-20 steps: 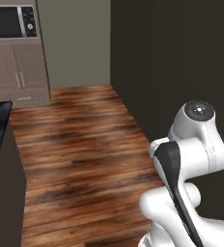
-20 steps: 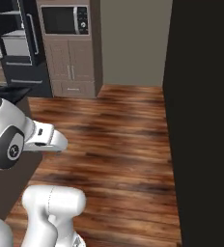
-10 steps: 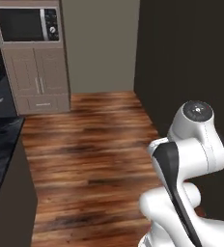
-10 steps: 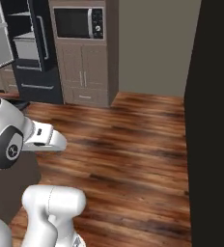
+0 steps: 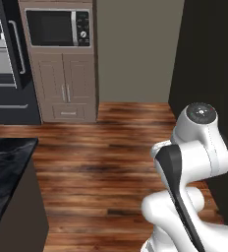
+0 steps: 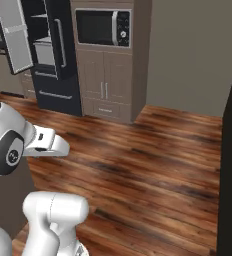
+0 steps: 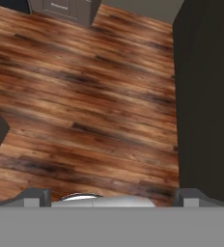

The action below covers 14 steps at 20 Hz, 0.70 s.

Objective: Open the fridge, grab two sodas, and place both sodas inside the bowl with ice on the dining counter.

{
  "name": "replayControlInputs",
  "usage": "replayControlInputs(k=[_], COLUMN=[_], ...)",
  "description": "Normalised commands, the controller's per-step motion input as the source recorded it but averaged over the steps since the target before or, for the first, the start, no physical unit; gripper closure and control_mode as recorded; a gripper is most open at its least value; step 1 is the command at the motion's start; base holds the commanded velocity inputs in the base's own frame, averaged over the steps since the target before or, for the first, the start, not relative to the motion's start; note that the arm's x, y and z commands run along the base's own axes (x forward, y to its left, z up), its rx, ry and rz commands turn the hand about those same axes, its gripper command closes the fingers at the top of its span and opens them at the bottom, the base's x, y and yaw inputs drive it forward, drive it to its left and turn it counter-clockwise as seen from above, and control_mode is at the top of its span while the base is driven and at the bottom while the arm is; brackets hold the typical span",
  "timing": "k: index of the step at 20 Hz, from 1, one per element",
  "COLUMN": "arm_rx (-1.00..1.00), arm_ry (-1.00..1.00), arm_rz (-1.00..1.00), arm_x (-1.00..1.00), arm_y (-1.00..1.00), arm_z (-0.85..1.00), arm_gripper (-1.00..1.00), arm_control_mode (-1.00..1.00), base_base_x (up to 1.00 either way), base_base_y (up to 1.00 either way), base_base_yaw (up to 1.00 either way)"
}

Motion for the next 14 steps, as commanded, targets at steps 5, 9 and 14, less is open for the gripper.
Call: replayControlInputs(k=[5, 9, 14], arm_rx=[0.0, 0.0, 0.0], arm_ry=[0.0, 0.0, 0.0], arm_rz=[0.0, 0.0, 0.0], arm_x=[0.0, 0.0, 0.0], arm_y=[0.0, 0.0, 0.0], arm_z=[0.0, 0.0, 0.0], arm_gripper=[-1.0, -1.0, -1.0], arm_control_mode=[1.0, 1.0, 1.0], base_base_x=[1.0, 1.0, 1.0], base_base_y=[-0.13, -0.18, -0.12], base_base_yaw=[0.34, 0.34, 0.37])
